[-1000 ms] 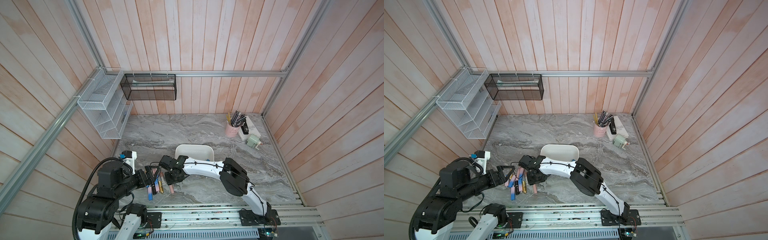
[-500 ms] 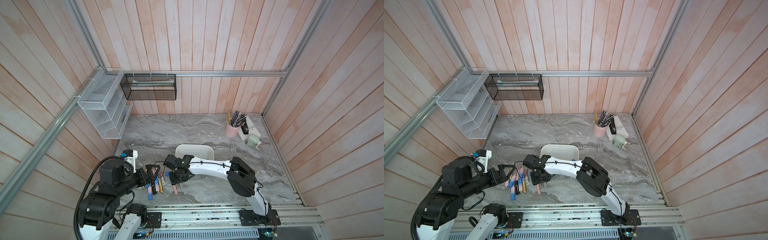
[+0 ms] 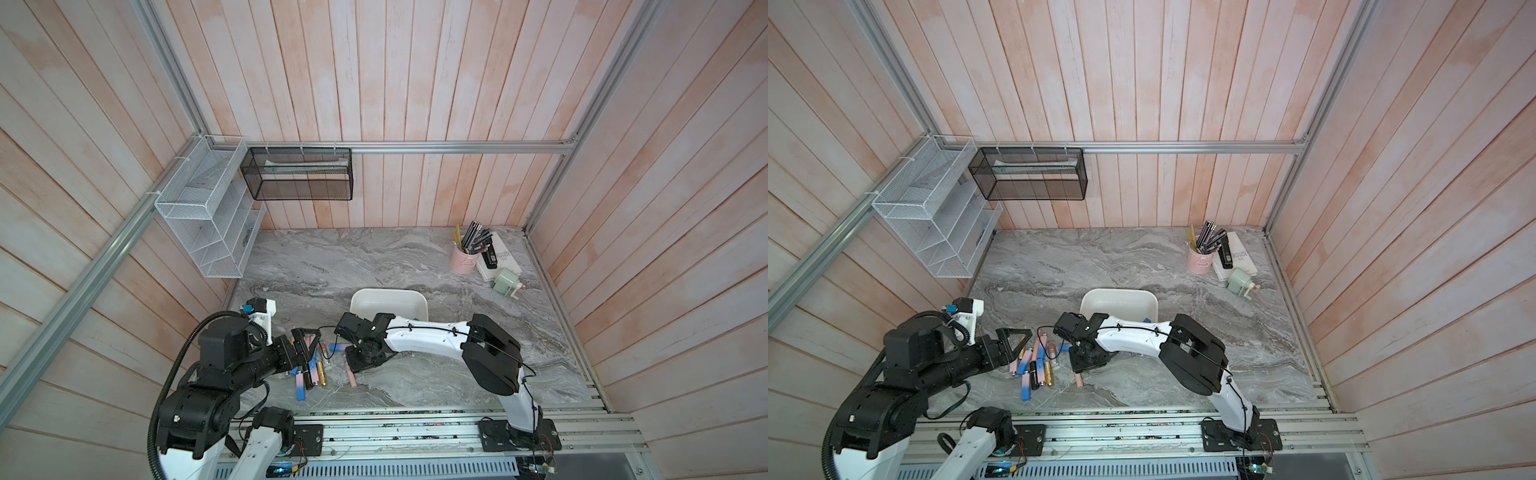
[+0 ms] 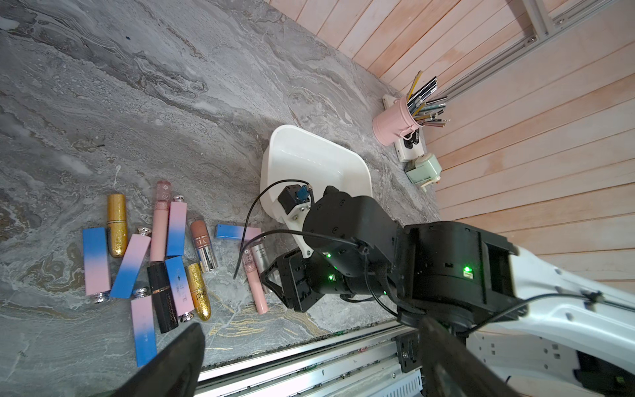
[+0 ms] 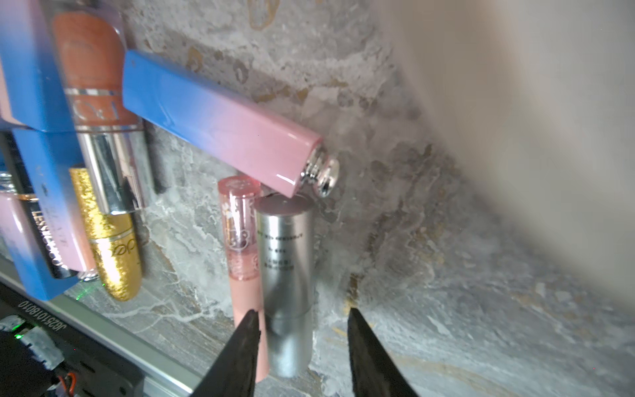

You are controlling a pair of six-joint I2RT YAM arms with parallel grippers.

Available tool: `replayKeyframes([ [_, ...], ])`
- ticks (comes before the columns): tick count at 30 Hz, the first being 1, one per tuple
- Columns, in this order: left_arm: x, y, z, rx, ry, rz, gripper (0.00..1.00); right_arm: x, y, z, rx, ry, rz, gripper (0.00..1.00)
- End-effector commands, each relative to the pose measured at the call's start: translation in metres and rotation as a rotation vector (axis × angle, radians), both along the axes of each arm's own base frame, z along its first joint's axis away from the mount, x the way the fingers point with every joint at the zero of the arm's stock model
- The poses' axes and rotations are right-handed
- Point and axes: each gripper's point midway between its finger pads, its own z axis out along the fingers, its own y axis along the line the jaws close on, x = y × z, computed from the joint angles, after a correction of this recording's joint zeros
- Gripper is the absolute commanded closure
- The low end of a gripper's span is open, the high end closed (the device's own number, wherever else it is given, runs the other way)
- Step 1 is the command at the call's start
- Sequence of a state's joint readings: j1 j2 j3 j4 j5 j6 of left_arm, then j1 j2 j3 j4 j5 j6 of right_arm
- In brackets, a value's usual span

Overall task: Put the lipstick into the storage box
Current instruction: Pick up the lipstick at the center of the board.

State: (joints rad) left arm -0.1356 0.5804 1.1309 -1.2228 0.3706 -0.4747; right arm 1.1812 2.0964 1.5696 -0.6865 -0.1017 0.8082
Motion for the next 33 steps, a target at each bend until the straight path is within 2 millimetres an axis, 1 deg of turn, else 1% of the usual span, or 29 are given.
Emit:
replayKeyframes([
  [1, -0.002, -0.002, 0.001, -0.005, -0.011, -0.014, 0.02, 0.005, -0.004, -0.009, -0.029, -0.014, -0.002, 0.57],
  [7, -0.004, 0.000, 0.000, 0.002, -0.005, -0.011, 0.02, 0.004, -0.002, -0.018, -0.046, 0.002, 0.011, 0.60],
  [14, -0.006, 0.001, -0.001, 0.010, -0.005, -0.010, 0.02, 0.003, 0.000, -0.023, -0.060, 0.004, 0.016, 0.60],
  [18, -0.007, 0.002, -0.003, 0.015, -0.003, -0.008, 0.02, 0.001, -0.002, -0.027, -0.075, 0.010, 0.015, 0.66],
  [20, -0.008, 0.002, -0.003, 0.018, -0.004, -0.008, 0.02, -0.002, -0.002, -0.028, -0.082, 0.015, 0.014, 0.71],
  [27, -0.010, 0.003, -0.005, 0.026, -0.003, -0.006, 0.02, -0.012, -0.002, -0.037, -0.135, 0.011, 0.037, 0.76],
  [30, -0.011, 0.003, -0.005, 0.024, -0.005, -0.007, 0.02, -0.014, 0.001, -0.033, -0.135, 0.003, 0.043, 0.80],
  [33, -0.012, 0.003, -0.005, 0.023, -0.006, -0.007, 0.02, -0.015, 0.005, -0.021, -0.120, -0.010, 0.047, 0.80],
])
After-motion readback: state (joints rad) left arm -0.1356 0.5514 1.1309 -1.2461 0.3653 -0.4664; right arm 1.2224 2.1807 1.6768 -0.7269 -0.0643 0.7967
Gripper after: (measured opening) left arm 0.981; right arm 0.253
